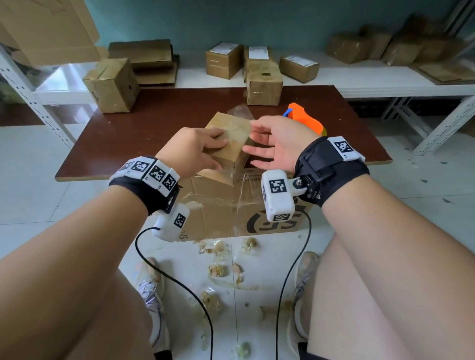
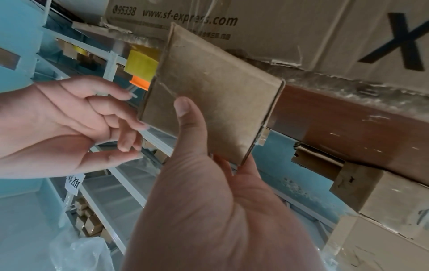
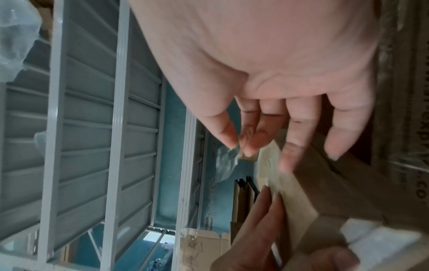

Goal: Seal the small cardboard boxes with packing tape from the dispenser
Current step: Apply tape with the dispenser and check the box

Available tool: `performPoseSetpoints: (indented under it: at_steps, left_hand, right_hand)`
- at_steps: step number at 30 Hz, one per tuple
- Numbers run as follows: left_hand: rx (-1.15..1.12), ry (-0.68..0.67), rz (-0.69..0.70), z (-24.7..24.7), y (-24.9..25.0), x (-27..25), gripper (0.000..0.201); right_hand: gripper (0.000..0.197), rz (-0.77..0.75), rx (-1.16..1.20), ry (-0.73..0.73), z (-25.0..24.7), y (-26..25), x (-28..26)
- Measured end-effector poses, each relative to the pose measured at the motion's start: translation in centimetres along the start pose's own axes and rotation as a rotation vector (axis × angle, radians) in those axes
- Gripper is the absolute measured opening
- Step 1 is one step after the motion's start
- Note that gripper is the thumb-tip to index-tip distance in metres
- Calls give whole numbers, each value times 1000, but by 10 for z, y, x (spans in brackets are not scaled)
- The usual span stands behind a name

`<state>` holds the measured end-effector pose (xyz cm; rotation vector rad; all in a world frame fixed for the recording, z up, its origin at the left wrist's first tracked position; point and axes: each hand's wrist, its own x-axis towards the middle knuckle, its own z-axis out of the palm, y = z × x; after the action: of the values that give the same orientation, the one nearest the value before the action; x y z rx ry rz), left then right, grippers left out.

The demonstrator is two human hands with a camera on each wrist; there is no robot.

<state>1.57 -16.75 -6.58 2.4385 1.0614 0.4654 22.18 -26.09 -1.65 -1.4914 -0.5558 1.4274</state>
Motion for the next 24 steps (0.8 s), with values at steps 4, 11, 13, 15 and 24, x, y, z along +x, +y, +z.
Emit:
performPoseSetpoints:
  at_steps: [4,11,13,15,24]
  left_hand:
    - [166,67,3,-5,-10,-1,67]
    - [258,141,-163,14,13,-12,78]
    - [179,159,-160,15,11,-5,68]
    - [137,132,-122,9,6,1,61]
    - [-350,274,-69,-10,14,-5,60]
  right_hand:
    - [9,-103,-30,37,2,0,-1]
    - [13,-191,-59,84,7,2,4]
    - [17,-205,-76,93,8,2,6]
    - [21,-232,-108,110,8,1,7]
    - [13,-624,-554,210,9,8,25]
